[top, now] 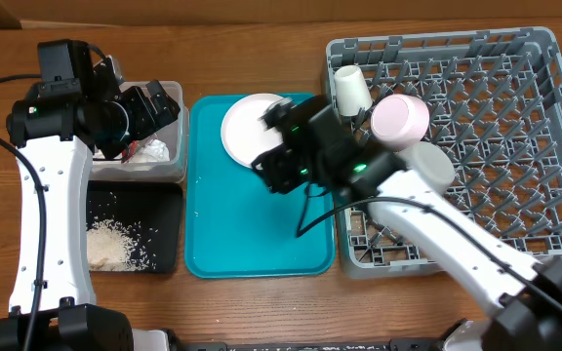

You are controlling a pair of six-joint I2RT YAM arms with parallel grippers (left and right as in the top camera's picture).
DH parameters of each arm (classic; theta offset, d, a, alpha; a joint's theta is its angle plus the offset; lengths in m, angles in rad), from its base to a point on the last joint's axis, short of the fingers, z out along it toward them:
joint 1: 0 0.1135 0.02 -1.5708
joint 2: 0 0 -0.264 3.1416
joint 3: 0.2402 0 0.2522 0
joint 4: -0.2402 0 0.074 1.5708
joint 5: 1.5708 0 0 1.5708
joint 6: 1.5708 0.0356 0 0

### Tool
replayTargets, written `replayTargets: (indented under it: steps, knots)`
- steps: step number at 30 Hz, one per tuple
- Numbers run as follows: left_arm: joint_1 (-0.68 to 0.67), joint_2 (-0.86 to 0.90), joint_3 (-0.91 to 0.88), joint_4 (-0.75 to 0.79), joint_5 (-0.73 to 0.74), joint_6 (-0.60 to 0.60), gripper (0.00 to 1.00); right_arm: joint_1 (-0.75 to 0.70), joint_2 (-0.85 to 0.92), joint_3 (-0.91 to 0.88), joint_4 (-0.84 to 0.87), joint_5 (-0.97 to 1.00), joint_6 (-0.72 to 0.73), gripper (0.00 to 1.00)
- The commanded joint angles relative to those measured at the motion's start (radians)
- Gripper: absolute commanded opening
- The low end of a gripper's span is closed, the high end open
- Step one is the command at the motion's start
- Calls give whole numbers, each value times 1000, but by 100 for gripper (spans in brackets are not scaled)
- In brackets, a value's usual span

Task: Sort waste into correct bins and load items into the dishwasher
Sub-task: 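Move the right gripper left and grasp the white plate's rim, then lift the white plate and carry it into the rack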

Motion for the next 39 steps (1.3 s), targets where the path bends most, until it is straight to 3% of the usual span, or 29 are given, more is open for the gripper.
replayTargets:
  steps: [1, 11, 20, 24, 30, 39]
  knots:
    - [-2, 2, 10, 0, 7, 11, 100, 45, 87, 2, 104, 163, -60, 63]
    - [-2, 2, 10, 1, 7, 11, 100, 65, 368, 2, 505, 174, -150, 60]
    - [-2, 2, 10, 0, 7, 11, 100, 65, 490, 2, 550, 174, -161, 63]
    - [-2, 2, 10, 1, 7, 11, 100, 63, 510, 2, 546, 174, -172, 49]
    - [-2, 2, 10, 1, 7, 11, 100, 62, 510, 2, 502, 175, -172, 44]
    - [-5, 2, 10, 0, 7, 11, 100, 57, 510, 2, 448, 224, -172, 7]
